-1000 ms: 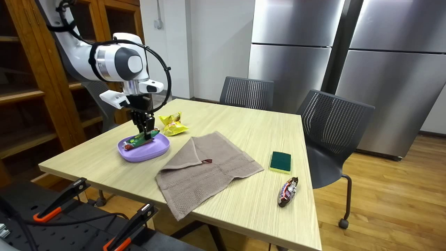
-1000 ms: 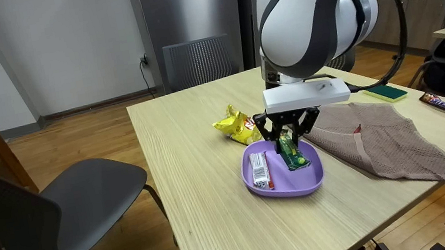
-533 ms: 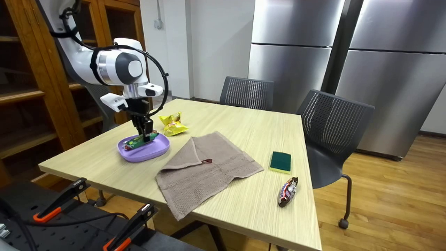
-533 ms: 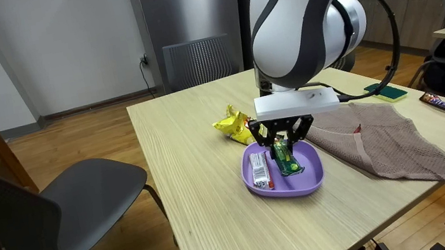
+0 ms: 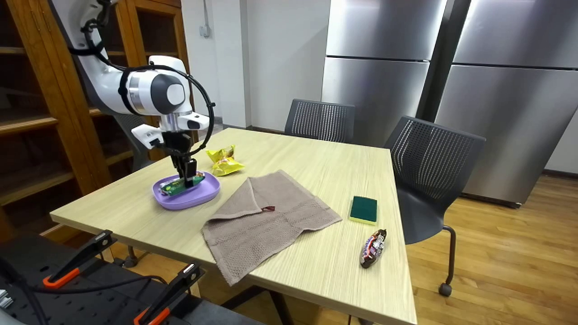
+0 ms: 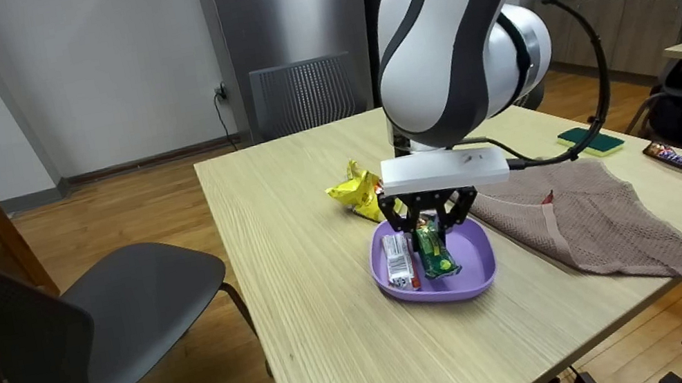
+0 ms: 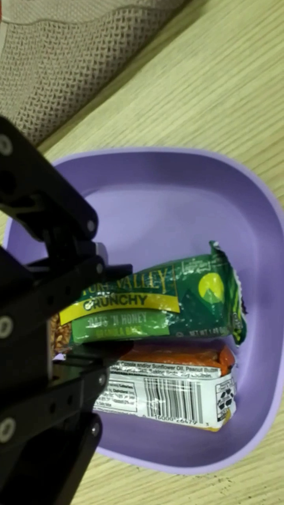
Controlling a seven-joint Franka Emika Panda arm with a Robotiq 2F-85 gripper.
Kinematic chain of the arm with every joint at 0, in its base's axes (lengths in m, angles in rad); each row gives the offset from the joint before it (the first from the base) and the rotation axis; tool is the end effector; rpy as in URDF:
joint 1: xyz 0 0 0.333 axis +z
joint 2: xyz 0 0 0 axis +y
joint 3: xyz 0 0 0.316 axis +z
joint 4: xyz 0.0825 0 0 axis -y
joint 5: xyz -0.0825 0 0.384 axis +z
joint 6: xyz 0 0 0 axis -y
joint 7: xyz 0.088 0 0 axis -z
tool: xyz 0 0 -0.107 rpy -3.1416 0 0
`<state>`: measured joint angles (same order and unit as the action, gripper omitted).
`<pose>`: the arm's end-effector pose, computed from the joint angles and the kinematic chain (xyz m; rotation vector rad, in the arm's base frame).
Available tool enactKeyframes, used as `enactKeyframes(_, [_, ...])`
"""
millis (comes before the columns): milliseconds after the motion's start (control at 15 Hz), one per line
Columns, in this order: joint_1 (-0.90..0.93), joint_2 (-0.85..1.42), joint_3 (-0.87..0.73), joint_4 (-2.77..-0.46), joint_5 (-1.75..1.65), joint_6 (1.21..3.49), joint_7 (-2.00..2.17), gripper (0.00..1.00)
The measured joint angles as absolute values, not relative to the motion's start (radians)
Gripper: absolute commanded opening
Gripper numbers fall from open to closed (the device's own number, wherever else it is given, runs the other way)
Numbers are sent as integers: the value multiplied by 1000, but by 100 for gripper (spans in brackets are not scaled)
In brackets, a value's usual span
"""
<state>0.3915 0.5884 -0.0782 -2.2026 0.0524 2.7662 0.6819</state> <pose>0.5143 0.1615 0.1097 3.0456 -0.6253 -0.0118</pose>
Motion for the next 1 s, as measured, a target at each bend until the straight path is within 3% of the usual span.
enactKeyframes(267, [391,593,-75,-2196,53,2760,701,87])
enactKeyframes(400, [391,593,-75,-2193,53,2760,705,98])
enactKeyframes(1000, [349,577,-83,-2187,58,2760,708,100])
